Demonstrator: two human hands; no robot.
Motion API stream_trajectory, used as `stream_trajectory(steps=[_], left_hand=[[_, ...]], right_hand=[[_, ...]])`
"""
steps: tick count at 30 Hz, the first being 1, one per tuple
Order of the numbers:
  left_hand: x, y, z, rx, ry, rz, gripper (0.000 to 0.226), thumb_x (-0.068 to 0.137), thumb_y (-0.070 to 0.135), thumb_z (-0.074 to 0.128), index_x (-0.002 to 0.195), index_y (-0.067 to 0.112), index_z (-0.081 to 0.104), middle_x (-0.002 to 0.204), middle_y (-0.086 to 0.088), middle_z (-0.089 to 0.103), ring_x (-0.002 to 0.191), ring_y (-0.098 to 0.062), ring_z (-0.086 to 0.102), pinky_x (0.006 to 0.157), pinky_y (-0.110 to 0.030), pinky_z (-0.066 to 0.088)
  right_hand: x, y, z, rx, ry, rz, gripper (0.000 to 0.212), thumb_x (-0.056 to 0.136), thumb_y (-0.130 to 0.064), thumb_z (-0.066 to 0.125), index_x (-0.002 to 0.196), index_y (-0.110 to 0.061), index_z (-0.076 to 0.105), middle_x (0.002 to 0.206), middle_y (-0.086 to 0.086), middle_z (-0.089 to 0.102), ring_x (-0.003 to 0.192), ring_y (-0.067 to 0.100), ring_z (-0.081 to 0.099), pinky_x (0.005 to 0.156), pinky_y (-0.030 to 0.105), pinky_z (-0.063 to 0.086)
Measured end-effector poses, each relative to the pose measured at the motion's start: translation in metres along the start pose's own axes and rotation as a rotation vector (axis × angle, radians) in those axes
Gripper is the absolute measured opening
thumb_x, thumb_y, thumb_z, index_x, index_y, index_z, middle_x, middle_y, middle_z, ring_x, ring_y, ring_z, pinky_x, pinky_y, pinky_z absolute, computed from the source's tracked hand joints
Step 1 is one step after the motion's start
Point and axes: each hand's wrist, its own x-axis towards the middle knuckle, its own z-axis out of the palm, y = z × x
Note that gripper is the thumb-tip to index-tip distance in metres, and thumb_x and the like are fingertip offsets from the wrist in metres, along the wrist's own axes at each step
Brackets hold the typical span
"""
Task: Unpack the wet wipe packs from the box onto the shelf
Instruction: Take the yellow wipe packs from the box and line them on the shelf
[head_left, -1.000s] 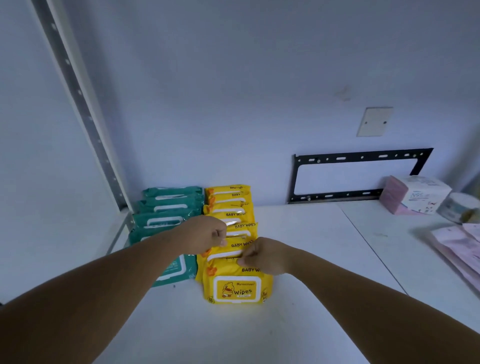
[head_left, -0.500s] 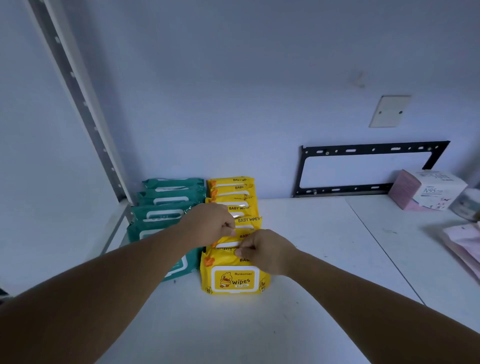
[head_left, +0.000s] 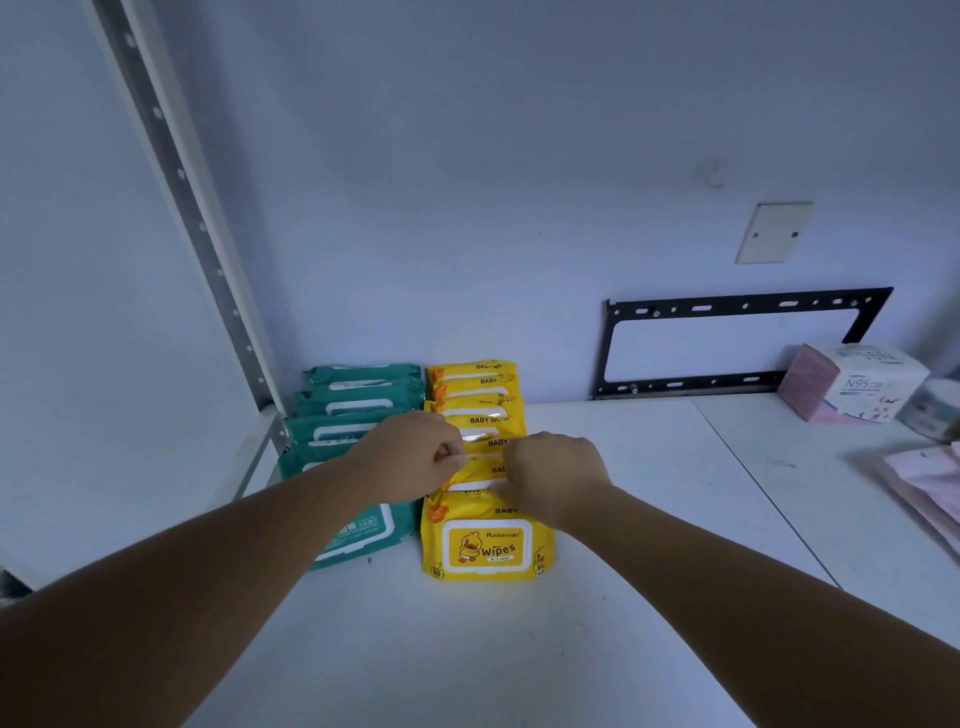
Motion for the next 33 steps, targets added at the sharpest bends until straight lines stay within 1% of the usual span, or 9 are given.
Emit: stream_trajectory(steps=[7,10,14,18,21,24,28,30,33], left_hand=[[-0.031,0.028,-0.018,-0.050,-0.061,-0.006,0.013,0.092,0.037,0.063,0.094,0.030,0.074,0.092,0.014,0.065,0.082,-0.002,0.061,0.074,-0.026,0.054],[-0.045,0.048,-0.022,-0.083,-0.116,-0.010,0.015,0.093,0.037,0.062,0.098,0.029,0.074,0.095,0.014,0.069,0.086,-0.002,0.064,0.077,-0.027,0.056],[-0.055,0.080,-0.013,-0.129,-0.172,0.027,0.014,0.092,0.036,0.065,0.096,0.025,0.074,0.090,0.016,0.072,0.083,0.001,0.065,0.073,-0.018,0.052],[-0.051,0.124,0.003,-0.211,-0.227,0.097,0.009,0.091,0.028,0.066,0.091,0.025,0.074,0.075,0.031,0.066,0.073,0.011,0.060,0.066,-0.009,0.047],[-0.048,0.164,0.016,-0.220,-0.264,0.169,0.008,0.090,0.030,0.066,0.092,0.027,0.074,0.079,0.025,0.068,0.076,0.007,0.061,0.074,-0.016,0.051],[-0.042,0.206,0.032,-0.213,-0.320,0.235,0.007,0.090,0.033,0.067,0.090,0.031,0.073,0.081,0.020,0.068,0.074,0.006,0.061,0.072,-0.017,0.050],[-0.036,0.267,0.063,-0.249,-0.381,0.316,0.009,0.091,0.038,0.067,0.092,0.032,0.073,0.089,0.019,0.071,0.081,0.002,0.066,0.079,-0.024,0.055],[-0.037,0.305,0.087,-0.270,-0.449,0.351,0.010,0.090,0.042,0.065,0.091,0.035,0.073,0.090,0.021,0.071,0.084,0.002,0.066,0.082,-0.028,0.056],[-0.043,0.370,0.130,-0.271,-0.511,0.413,0.010,0.089,0.040,0.066,0.091,0.034,0.074,0.090,0.020,0.071,0.084,0.002,0.065,0.084,-0.028,0.056]], right_hand=[[-0.025,0.017,-0.010,0.245,-0.073,0.046,0.038,0.098,-0.056,0.046,0.098,-0.022,0.063,0.099,-0.003,0.063,0.093,0.018,0.060,0.080,0.038,0.055],[-0.049,0.027,-0.014,0.352,-0.061,0.041,0.040,0.099,-0.053,0.050,0.095,-0.017,0.066,0.096,-0.001,0.065,0.091,0.018,0.060,0.079,0.035,0.051],[-0.099,0.044,-0.016,0.478,-0.030,0.113,0.032,0.097,-0.048,0.058,0.093,-0.017,0.067,0.092,-0.005,0.069,0.086,0.014,0.061,0.077,0.031,0.050],[-0.157,0.068,-0.012,0.585,-0.040,0.191,0.031,0.095,-0.052,0.059,0.093,-0.022,0.067,0.090,-0.007,0.068,0.079,0.007,0.060,0.073,0.023,0.047],[-0.203,0.092,-0.007,0.622,-0.071,0.279,0.029,0.094,-0.054,0.058,0.094,-0.027,0.068,0.095,-0.008,0.070,0.087,0.010,0.065,0.080,0.026,0.052],[-0.252,0.121,0.001,0.656,-0.070,0.375,0.027,0.095,-0.051,0.057,0.094,-0.026,0.069,0.096,-0.007,0.073,0.092,0.014,0.068,0.085,0.034,0.056],[-0.326,0.154,0.019,0.695,-0.081,0.509,0.026,0.096,-0.044,0.058,0.094,-0.021,0.070,0.094,-0.006,0.074,0.089,0.015,0.069,0.071,0.030,0.056],[-0.369,0.170,0.031,0.674,-0.101,0.559,0.026,0.097,-0.040,0.058,0.095,-0.018,0.071,0.095,-0.003,0.074,0.087,0.015,0.068,0.070,0.025,0.052],[-0.437,0.196,0.057,0.661,-0.139,0.617,0.028,0.099,-0.036,0.058,0.099,-0.012,0.072,0.096,-0.002,0.074,0.089,0.012,0.066,0.083,0.028,0.051]])
